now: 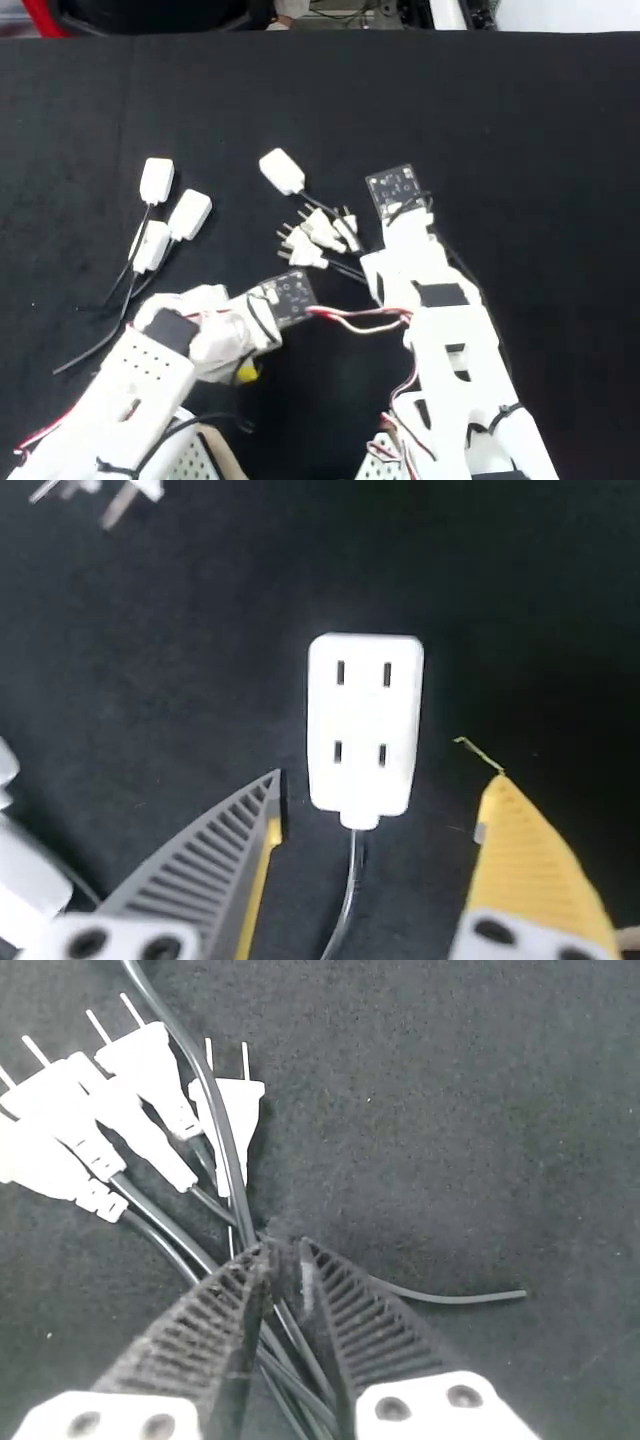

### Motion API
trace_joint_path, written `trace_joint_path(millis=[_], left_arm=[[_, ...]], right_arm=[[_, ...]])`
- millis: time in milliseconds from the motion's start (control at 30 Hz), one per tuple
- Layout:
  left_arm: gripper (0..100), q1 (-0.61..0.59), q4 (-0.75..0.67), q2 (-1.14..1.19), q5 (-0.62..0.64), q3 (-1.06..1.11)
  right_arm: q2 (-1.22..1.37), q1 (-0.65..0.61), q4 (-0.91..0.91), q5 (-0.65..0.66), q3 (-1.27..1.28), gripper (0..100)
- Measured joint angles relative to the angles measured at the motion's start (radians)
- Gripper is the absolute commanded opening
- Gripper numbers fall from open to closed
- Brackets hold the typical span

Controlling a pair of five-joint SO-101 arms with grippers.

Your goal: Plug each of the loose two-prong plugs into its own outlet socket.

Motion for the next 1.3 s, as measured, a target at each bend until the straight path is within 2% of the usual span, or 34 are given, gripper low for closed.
trace_joint_path(millis=[67, 200, 367, 500, 633, 700, 833, 1000, 1300], left_arm=[[32, -0.018, 0.006, -0.032, -0.003, 0.000], [32, -0.025, 0.058, -0.104, -0.006, 0.000], [32, -0.046, 0.167, -0.281, 0.058, 0.000], [32, -0.172, 0.270, -0.523, 0.152, 0.000], [32, -0.350, 0.315, -0.796, 0.242, 0.064], [32, -0.454, 0.308, -0.827, 0.267, 0.089], [32, -0.598, 0.160, -0.787, 0.279, 0.222], [32, -0.663, 0.091, -0.789, 0.288, 0.299], [32, -0.686, 0.110, -0.855, 0.288, 0.341]], right_arm=[[0.000, 0.000, 0.000, 0.000, 0.000, 18.0], [0.000, -0.006, 0.000, 0.002, 0.000, 18.1], [0.000, -0.173, 0.025, 0.127, 0.000, 18.1], [0.000, -0.324, 0.068, 0.235, 0.000, 18.4], [0.069, -0.354, 0.089, 0.281, -0.075, 23.6], [0.155, -0.358, 0.092, 0.288, -0.135, 25.9], [0.414, -0.359, 0.092, 0.299, -0.302, 24.7], [0.690, -0.358, 0.117, 0.319, -0.500, 24.8], [0.729, -0.358, 0.120, 0.368, -0.526, 24.7]])
